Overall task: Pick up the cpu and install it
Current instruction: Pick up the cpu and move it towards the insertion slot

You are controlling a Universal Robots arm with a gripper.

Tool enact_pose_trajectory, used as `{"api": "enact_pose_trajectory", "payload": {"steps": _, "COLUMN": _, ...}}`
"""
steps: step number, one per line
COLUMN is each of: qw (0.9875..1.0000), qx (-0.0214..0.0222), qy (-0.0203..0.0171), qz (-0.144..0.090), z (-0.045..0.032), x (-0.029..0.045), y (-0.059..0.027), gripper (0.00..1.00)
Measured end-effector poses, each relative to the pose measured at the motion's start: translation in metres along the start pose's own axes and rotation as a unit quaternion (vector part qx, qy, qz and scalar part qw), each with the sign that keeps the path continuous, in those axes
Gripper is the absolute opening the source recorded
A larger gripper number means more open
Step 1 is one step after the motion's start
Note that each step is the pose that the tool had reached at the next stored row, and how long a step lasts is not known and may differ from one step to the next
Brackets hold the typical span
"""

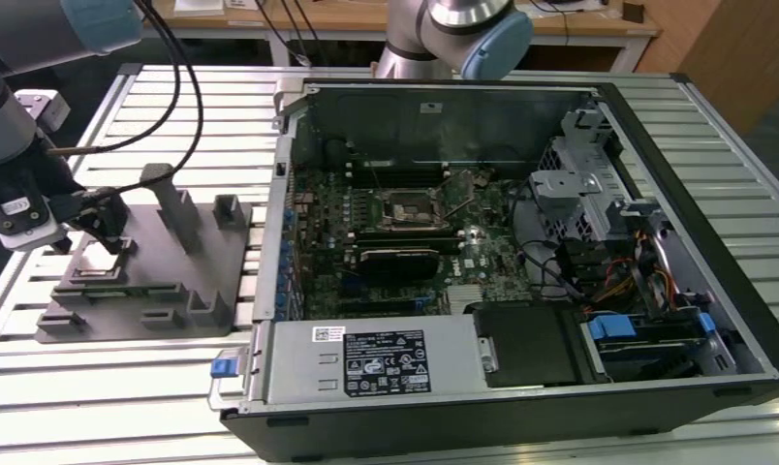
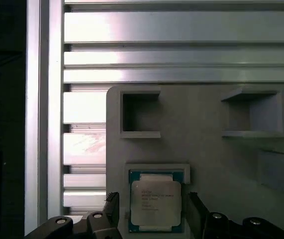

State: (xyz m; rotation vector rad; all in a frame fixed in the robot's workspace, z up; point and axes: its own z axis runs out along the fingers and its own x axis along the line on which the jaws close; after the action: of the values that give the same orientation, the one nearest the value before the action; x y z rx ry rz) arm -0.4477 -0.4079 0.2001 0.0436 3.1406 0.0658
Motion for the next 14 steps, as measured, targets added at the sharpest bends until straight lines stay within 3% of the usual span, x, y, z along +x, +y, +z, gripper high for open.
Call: {"api": "enact_pose_trajectory", "payload": {"steps": 14, "qw": 1.0, "qx": 0.0004, "qy": 0.0, "qz": 0.001, "z": 0.0116, "x": -0.002, "y": -0.0004, "gripper": 0.65}}
